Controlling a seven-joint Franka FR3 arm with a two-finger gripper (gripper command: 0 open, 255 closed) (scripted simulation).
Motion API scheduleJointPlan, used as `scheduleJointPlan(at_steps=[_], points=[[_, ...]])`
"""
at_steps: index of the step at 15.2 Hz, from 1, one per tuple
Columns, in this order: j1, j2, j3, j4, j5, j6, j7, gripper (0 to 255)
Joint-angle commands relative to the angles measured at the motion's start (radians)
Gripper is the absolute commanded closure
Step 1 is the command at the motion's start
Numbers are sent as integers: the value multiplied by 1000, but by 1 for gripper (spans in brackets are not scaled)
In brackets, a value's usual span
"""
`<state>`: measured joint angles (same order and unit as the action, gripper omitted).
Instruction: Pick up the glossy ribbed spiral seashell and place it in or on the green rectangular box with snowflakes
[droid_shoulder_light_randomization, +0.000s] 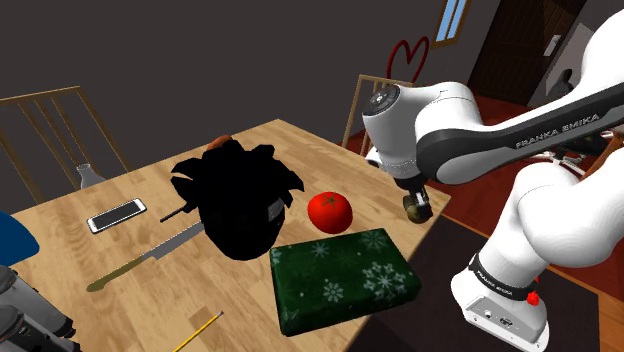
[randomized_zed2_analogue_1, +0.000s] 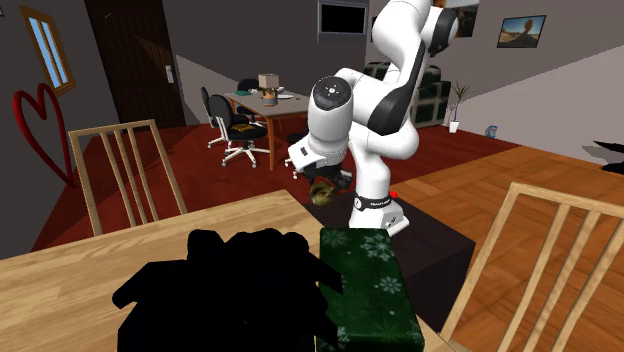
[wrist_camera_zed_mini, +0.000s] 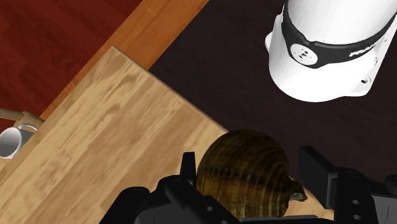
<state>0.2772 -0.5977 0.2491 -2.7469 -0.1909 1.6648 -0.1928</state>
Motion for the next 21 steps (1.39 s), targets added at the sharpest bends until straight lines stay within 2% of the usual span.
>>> scheduleJointPlan(at_steps=[1, 6, 13, 21], points=[[0, -15, -4, 20, -1, -33, -12, 255], [0, -44, -9, 61, -2, -100, -33, 255], [35, 179, 112, 273, 84, -126, 115, 255], [61, 456, 226, 566, 103, -185, 293, 255]])
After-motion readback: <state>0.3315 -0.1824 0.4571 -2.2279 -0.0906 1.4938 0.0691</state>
